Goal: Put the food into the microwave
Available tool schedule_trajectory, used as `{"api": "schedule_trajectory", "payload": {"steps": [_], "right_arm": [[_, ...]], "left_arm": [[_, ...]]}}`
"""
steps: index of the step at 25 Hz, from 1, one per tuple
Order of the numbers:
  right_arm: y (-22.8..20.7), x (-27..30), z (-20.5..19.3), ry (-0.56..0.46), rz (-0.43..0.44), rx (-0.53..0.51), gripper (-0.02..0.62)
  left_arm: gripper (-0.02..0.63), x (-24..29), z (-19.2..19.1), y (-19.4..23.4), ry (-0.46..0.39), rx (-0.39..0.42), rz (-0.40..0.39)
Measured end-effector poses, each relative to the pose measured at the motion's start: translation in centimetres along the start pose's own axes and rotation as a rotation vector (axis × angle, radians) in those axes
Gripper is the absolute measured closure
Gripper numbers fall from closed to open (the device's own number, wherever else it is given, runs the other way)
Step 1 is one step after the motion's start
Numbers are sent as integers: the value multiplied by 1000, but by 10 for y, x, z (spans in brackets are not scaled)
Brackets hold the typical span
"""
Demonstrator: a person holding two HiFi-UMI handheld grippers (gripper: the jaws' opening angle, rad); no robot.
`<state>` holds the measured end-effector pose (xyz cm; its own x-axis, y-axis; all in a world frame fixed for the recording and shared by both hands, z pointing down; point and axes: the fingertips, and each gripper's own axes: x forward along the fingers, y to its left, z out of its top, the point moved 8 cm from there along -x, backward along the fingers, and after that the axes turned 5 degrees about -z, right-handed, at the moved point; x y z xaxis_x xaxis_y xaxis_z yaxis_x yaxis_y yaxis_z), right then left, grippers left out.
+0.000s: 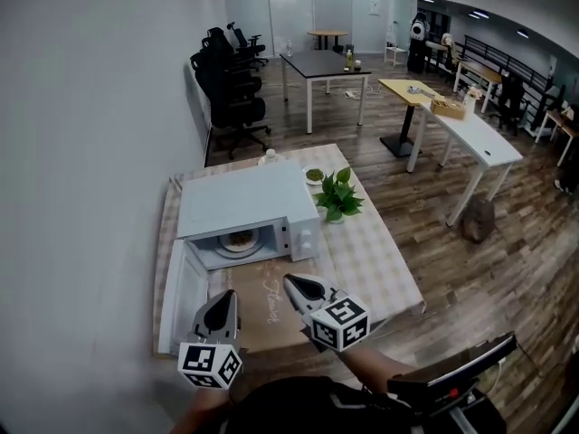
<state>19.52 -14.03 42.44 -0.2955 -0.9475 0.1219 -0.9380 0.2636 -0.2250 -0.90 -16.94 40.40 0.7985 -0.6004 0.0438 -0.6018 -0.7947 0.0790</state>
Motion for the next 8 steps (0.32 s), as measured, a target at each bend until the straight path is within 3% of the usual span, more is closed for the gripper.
{"api": "schedule_trajectory", "payload": {"steps": [8], "right_arm": [[-1, 6, 10, -19, -21, 0, 586]], "left_arm": [[598, 5, 12, 4, -38, -16, -16]]}}
